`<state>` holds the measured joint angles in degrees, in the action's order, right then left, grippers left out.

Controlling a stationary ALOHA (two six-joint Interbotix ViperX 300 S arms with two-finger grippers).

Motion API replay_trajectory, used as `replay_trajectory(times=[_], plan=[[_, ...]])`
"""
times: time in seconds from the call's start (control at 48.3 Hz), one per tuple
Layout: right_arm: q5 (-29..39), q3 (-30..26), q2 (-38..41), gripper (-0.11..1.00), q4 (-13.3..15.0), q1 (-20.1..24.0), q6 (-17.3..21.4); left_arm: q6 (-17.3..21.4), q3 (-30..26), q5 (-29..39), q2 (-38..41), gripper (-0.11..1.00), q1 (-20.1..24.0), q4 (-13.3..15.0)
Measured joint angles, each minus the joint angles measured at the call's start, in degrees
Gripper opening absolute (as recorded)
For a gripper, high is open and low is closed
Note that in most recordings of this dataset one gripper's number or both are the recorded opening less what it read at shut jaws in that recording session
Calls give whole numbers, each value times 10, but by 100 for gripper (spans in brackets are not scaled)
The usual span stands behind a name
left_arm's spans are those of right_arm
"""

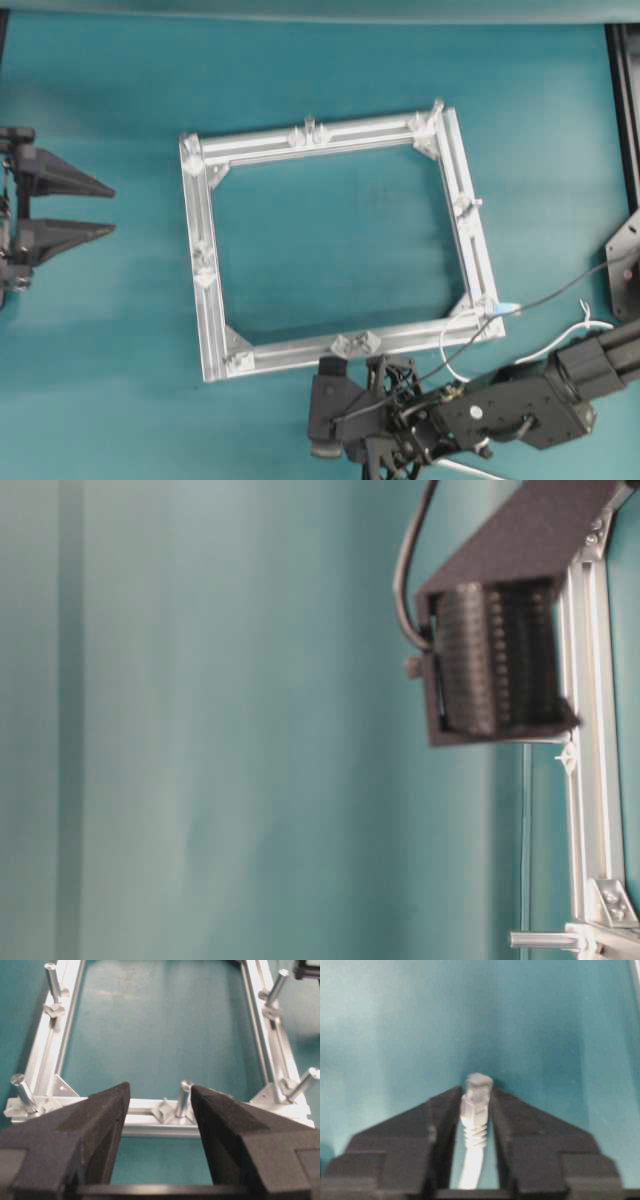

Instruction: Move the cable alternately left and right between 8 pins so it hooks onto each one.

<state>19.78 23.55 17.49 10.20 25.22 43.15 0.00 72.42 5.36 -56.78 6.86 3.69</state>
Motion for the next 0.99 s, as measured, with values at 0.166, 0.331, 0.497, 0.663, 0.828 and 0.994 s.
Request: replay_trajectory(times=[0.166,0.331,0.497,0.663,0.828,0.994], plan=[[37,-12,3,18,2,4,0,0,23,26,-63,54,-9,0],[53,-18,3,18,2,11,1,-1,34,59,-118,54,-10,0],[49,-16,1,18,6,11,1,-1,48,83,-147,54,-10,0],[52,2,-31,18,17,25,7,-1,58,80,-156,54,-11,0],[74,26,-95,18,25,27,57,-2,63,74,-156,54,-10,0],[127,64,-149,18,80,25,171,-4,68,69,-156,54,-11,0]])
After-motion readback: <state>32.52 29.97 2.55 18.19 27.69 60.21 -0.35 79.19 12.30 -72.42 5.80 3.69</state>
